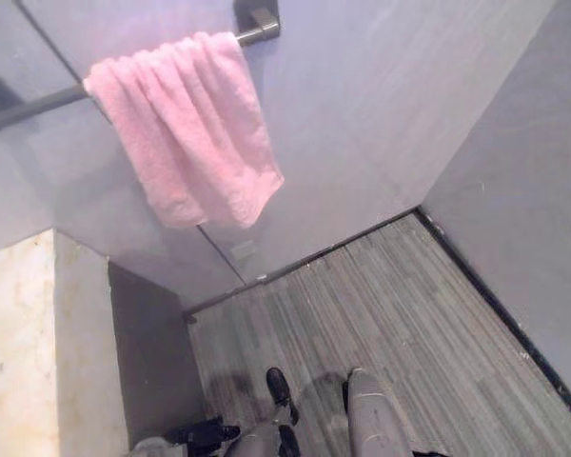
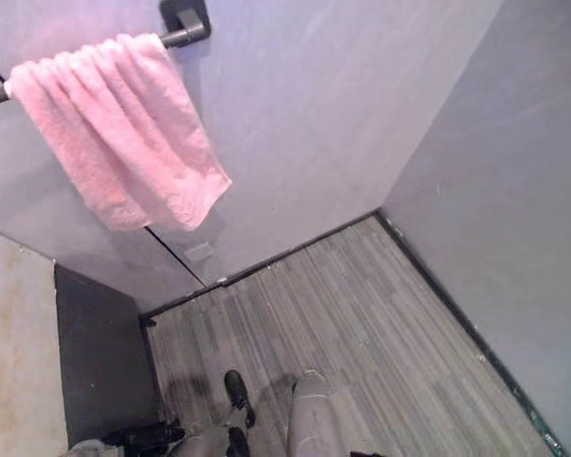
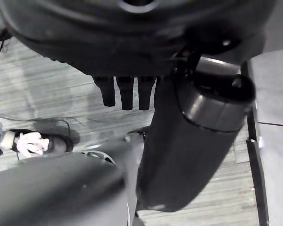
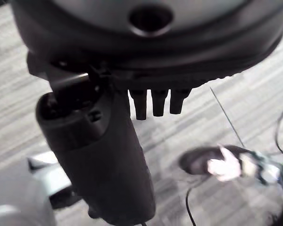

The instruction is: Organize the bathroom.

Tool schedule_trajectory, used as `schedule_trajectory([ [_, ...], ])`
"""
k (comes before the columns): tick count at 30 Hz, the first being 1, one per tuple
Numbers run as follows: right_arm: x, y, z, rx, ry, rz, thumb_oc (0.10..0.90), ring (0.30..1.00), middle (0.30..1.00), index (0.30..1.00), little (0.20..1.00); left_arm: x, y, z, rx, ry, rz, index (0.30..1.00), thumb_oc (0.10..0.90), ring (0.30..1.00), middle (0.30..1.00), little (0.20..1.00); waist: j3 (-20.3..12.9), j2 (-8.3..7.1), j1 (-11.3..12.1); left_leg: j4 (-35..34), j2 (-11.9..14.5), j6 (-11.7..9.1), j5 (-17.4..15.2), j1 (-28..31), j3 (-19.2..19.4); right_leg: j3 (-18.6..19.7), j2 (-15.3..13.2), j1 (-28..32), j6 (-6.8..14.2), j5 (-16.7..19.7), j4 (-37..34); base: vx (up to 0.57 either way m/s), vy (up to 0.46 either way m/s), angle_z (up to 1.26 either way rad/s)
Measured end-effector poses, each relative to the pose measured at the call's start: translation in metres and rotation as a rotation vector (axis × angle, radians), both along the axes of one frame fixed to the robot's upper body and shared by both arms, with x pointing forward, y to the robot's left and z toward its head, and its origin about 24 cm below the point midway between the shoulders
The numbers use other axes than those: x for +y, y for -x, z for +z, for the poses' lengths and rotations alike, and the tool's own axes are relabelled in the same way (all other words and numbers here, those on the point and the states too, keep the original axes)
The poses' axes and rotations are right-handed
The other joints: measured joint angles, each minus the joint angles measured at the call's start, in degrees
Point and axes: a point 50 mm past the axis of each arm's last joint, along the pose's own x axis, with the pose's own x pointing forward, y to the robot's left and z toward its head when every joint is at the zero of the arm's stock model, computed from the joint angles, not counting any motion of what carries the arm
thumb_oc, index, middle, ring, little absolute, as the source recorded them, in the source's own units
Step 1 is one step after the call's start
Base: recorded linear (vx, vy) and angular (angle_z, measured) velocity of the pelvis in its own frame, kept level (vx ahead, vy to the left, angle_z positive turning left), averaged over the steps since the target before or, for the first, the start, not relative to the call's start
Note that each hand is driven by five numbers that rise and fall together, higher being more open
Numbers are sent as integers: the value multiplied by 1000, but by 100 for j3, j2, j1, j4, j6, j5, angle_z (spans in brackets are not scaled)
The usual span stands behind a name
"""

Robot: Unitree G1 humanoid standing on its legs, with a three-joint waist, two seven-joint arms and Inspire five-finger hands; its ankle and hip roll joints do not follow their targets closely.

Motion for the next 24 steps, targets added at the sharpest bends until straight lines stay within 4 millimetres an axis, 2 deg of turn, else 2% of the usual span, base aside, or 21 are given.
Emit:
schedule_trajectory([
  [1,5,2,-2,9,-19,7,800,900,900,900,900,-1,-1,0,-5,1,2,900,800,900,900,900,9,-27,-24,-4,-117,12,-8,7,6,25,-71,8,-15,234,-580,195,-262,19],
  [3,3,1,-1,8,-16,19,800,900,900,900,900,-6,2,-2,-7,21,45,900,800,900,900,900,48,21,-81,39,-175,25,-70,19,-2,67,-179,342,117,1232,-1661,202,-471,6],
  [5,7,-3,-1,-4,-27,55,800,900,900,900,900,-3,2,-2,-15,19,87,900,800,900,900,900,121,-81,-27,231,-137,-39,-194,-5,-40,63,-222,563,152,1608,-2033,190,-651,3],
  [6,10,-4,-1,-12,-48,77,800,900,900,900,900,-2,2,-2,-16,8,99,900,800,900,900,900,213,-150,-36,645,-44,-157,-383,-176,-260,85,-238,579,86,1776,-1689,131,-572,52],
  [7,10,-4,-1,-12,-54,88,800,900,900,900,900,-2,0,-1,-24,7,97,900,800,900,900,900,209,-144,-60,885,51,-234,-463,-321,-400,66,-226,575,5,1725,-1466,122,-675,98],
  [8,12,-3,-2,-4,-57,118,800,900,900,900,900,-2,-1,0,-35,6,95,900,800,900,900,900,219,-198,0,1041,217,-360,-498,-418,-656,-85,-178,712,43,1751,-1415,55,-533,86],
  [10,10,-2,-2,5,-46,156,800,900,900,900,900,-2,1,-1,-44,10,102,900,800,900,900,900,218,-193,124,1019,570,-516,-527,-533,-861,-368,162,680,-223,1592,-1264,12,-458,66],
  [11,13,-7,-1,-21,-47,164,800,900,900,900,900,1,-1,1,-58,11,106,900,800,900,900,900,212,-285,223,878,740,-517,-617,-522,-840,-569,270,527,-467,1421,-1050,38,-434,67],
  [12,9,-14,2,-45,-21,172,800,900,900,900,900,2,-5,2,-67,9,93,900,800,900,900,900,234,-313,241,823,876,-380,-736,-613,-716,-731,335,443,-620,1270,-811,65,-410,101],
  [13,4,-17,4,-69,10,128,800,900,900,900,900,1,-11,4,-71,0,57,900,800,900,900,900,230,-301,152,871,1022,-365,-789,-674,-624,-1079,373,470,-744,1100,-668,47,-195,103],
  [15,2,-20,5,-97,26,55,800,900,900,900,900,3,-16,6,-76,-27,54,900,800,900,900,900,222,-346,91,1125,1058,-471,-760,-732,-649,-1324,341,542,-818,988,-648,25,-120,86],
  [16,-14,-28,12,-163,63,-25,800,900,900,900,900,4,-19,7,-81,-27,60,900,800,900,900,900,189,-376,103,1230,948,-521,-727,-676,-437,-1437,340,687,-819,965,-774,26,-57,66],
  [18,-33,-45,27,-280,96,-81,800,900,900,900,900,1,-18,7,-94,-28,55,900,800,900,900,900,150,-289,-35,977,831,-575,-679,-475,-255,-1573,404,824,-755,988,-893,65,-60,43],
  [19,-37,-59,36,-356,98,-71,800,900,900,900,900,2,-17,8,-108,-48,61,900,800,900,900,900,140,-264,-53,801,870,-562,-592,-318,-343,-1606,500,873,-779,984,-871,50,-87,7],
  [22,-35,-76,54,-497,57,-55,800,900,900,900,900,2,-35,20,-221,-105,44,900,800,900,900,900,127,-279,-40,686,919,-627,-248,-255,-362,-1611,566,904,-763,954,-838,33,-149,-1],
  [24,-21,-85,68,-589,-2,-32,800,900,900,900,900,7,-55,39,-347,-162,-2,900,800,900,900,900,108,-321,-25,628,891,-629,-207,-216,-364,-1607,549,903,-758,952,-820,14,-116,5],
])
